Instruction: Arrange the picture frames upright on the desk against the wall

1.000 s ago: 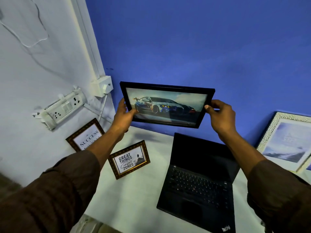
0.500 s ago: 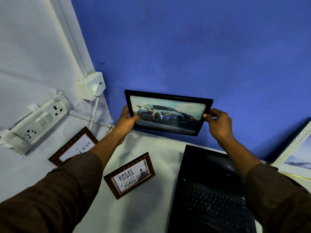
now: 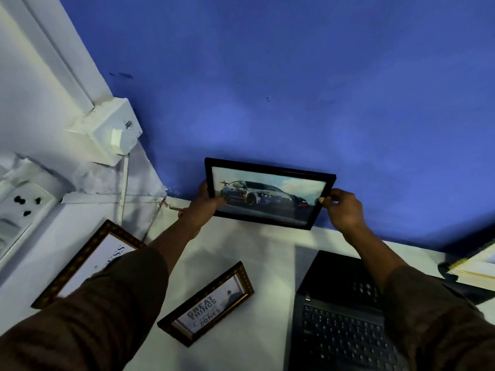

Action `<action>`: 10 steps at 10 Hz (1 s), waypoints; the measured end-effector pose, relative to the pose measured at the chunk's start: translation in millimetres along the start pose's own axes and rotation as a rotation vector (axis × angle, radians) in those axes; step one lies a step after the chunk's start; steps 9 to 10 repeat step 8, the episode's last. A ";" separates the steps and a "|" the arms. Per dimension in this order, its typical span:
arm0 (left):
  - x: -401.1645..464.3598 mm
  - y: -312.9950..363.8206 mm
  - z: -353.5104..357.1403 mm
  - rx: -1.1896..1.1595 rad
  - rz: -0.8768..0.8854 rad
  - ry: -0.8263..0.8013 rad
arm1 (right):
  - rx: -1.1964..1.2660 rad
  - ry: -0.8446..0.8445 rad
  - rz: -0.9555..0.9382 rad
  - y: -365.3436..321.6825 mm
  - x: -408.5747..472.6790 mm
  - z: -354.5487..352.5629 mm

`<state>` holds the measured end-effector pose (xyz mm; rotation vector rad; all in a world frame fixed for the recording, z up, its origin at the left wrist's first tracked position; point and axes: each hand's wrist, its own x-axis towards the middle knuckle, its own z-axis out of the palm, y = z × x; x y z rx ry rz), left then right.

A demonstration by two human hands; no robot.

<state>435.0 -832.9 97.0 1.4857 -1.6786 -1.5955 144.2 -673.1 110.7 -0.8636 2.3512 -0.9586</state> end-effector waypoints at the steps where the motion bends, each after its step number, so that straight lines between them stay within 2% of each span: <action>1: 15.0 -1.3 -1.3 -0.006 -0.040 0.013 | -0.030 -0.011 0.023 2.1 13.5 12.1; 6: 26.4 -8.9 7.4 0.033 -0.106 -0.018 | -0.038 -0.090 0.080 11.7 19.3 22.5; 8: -6.9 10.7 17.5 0.086 -0.077 0.049 | -0.073 -0.054 0.091 3.5 5.7 14.8; 10: -6.9 10.7 17.5 0.086 -0.077 0.049 | -0.073 -0.054 0.091 3.5 5.7 14.8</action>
